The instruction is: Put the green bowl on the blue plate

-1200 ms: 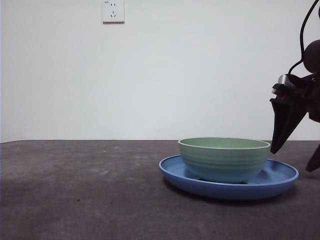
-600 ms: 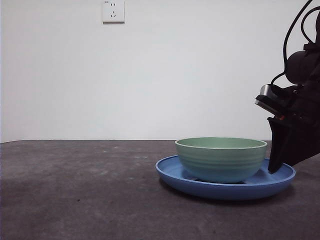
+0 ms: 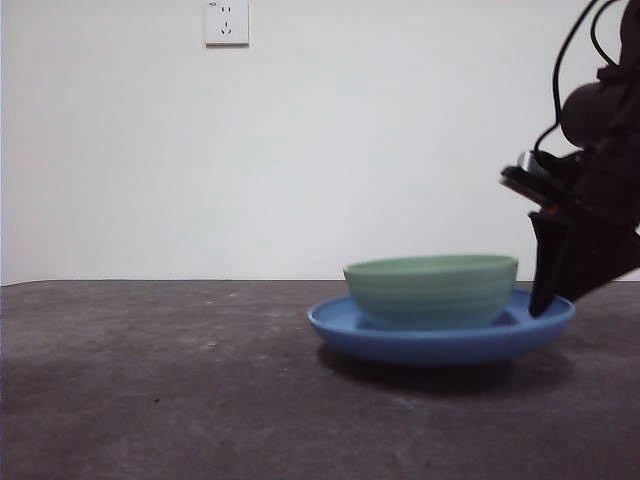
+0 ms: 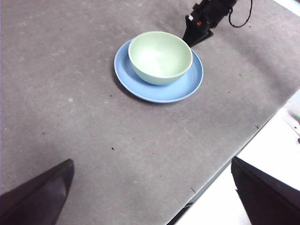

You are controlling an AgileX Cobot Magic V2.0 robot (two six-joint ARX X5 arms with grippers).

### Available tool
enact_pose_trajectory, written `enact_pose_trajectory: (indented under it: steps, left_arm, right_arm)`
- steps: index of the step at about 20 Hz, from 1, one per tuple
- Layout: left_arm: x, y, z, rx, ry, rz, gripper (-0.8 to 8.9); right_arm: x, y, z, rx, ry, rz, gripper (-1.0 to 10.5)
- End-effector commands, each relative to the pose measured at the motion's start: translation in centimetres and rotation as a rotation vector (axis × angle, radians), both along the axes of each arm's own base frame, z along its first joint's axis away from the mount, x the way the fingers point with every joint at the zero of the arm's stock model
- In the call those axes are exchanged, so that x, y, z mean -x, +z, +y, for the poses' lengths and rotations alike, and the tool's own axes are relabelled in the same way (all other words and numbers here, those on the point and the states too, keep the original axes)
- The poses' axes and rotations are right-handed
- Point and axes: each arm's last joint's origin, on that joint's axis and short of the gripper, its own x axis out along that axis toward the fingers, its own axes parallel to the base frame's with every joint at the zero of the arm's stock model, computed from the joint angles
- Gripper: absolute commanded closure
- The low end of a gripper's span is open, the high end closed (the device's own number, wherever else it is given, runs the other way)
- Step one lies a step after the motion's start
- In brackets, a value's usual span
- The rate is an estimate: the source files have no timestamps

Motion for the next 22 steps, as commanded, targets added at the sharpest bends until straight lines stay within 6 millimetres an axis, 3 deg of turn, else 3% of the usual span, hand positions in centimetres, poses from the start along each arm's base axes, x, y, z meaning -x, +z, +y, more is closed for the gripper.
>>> enact_pose_trajectory:
  steps: [1, 6, 14, 22]
  left_arm:
    - [0.0, 0.3, -0.1, 0.011, -0.006, -0.01, 1.88]
    - [0.0, 0.3, -0.1, 0.012, -0.007, -0.01, 1.88]
    - [0.0, 0.3, -0.1, 0.011, -0.007, -0.01, 1.88]
    - [0.0, 0.3, -0.1, 0.011, -0.006, -0.009, 1.88]
  right_arm:
    - [-0.7, 1.2, 1.0, -0.025, 0.021, -0.017, 9.4]
    - [-0.7, 2.5, 4.4, -0.045, 0.078, -0.038, 9.4]
    - [0.8, 1.8, 10.9, -0.012, 0.188, -0.055, 9.4]
    - [-0.2, -0.3, 12.1, -0.019, 0.164, -0.042, 9.4]
